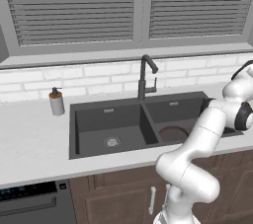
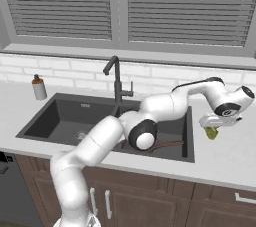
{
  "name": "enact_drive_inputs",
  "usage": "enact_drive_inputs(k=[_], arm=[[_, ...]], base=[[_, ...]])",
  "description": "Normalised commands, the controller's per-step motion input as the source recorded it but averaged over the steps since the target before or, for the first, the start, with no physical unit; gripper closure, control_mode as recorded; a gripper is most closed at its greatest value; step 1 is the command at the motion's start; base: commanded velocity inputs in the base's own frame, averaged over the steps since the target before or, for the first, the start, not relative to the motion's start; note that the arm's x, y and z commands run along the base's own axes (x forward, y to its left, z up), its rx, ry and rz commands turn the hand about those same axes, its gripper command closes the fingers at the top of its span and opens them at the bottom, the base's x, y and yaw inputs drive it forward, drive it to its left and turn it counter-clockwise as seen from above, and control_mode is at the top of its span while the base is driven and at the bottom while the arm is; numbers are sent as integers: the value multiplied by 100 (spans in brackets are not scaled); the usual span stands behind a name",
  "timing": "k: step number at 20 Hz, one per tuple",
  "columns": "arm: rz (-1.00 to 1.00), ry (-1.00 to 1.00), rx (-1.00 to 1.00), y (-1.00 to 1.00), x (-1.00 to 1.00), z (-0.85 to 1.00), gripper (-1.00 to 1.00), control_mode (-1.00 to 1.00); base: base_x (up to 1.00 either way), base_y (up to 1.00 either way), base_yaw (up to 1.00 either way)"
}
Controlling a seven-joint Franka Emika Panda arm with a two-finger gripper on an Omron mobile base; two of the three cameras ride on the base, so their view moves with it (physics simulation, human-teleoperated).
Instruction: Pick the pan and sponge and place them into the sink. Then turn on the water.
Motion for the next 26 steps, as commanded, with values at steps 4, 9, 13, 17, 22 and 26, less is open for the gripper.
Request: enact_drive_inputs(k=[4, 9, 13, 17, 22, 26], arm=[[-1, -18, -2, 100, -26, 0, 100, -100], [-3, -14, -5, 100, -21, 0, 100, -100], [-3, -11, -2, 99, -11, 9, 100, -100], [-3, -4, -3, 78, 0, 5, 100, -100], [-7, 1, -6, 53, 0, 0, 100, -100], [0, 6, -8, 15, 2, -11, 100, -100]], base=[[0, 0, 0], [0, 0, 0], [0, 0, 0], [0, 0, 0], [0, 0, 0], [0, 0, 0]])
